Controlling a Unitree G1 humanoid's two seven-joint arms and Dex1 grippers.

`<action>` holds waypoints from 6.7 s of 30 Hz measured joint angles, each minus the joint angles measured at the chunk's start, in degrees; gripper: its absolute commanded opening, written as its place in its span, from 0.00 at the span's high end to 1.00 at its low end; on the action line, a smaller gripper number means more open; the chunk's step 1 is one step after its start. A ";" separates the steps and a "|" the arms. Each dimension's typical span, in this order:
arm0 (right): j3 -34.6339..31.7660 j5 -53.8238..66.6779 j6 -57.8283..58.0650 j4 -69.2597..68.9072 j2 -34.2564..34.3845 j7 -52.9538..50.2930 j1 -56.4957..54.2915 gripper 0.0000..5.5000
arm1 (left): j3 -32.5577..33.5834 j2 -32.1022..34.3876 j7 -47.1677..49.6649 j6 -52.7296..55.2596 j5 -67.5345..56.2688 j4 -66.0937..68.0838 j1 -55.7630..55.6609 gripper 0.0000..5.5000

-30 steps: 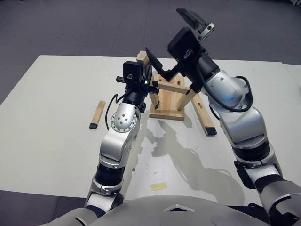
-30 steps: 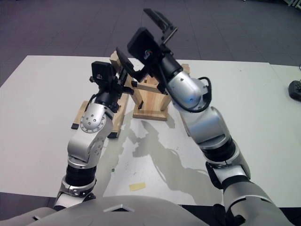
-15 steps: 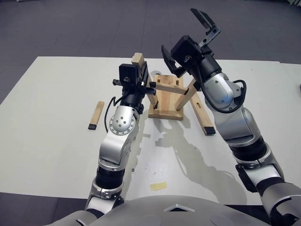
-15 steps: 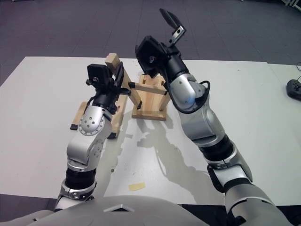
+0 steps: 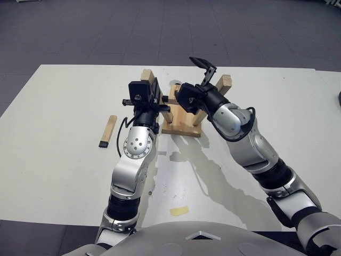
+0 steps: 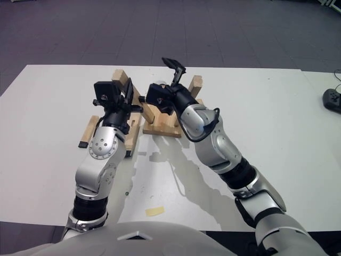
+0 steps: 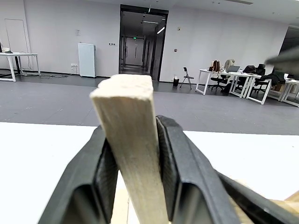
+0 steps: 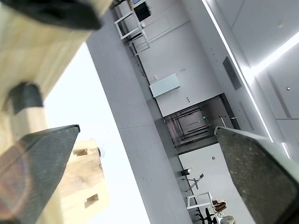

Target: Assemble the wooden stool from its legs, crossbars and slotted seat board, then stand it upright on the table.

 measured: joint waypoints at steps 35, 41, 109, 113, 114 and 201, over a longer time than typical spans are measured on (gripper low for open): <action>-11.76 -0.92 -4.58 3.43 11.33 -4.30 -2.22 0.02 | 2.39 -0.24 0.65 -0.96 -4.48 2.43 -1.98 0.80; -4.39 -5.06 -3.77 5.85 8.33 1.85 1.79 0.02 | 2.20 -0.24 0.62 -0.95 -4.45 2.45 -2.03 0.80; -34.44 28.25 5.08 3.76 15.79 -11.33 -7.87 0.02 | 20.07 2.47 -6.04 8.29 -7.18 -4.63 -8.51 0.02; -40.27 30.32 1.19 3.83 14.37 -13.66 -13.15 0.02 | 22.39 5.92 -7.20 7.77 -7.21 1.98 -18.00 0.02; -40.46 30.79 0.90 3.75 14.24 -13.78 -13.21 0.02 | 22.99 6.67 -7.79 7.24 -7.22 4.39 -21.46 0.02; -19.43 48.92 -8.37 17.83 -11.86 43.12 -7.92 0.49 | 28.85 3.90 -3.82 4.71 -18.06 -0.82 -17.40 0.02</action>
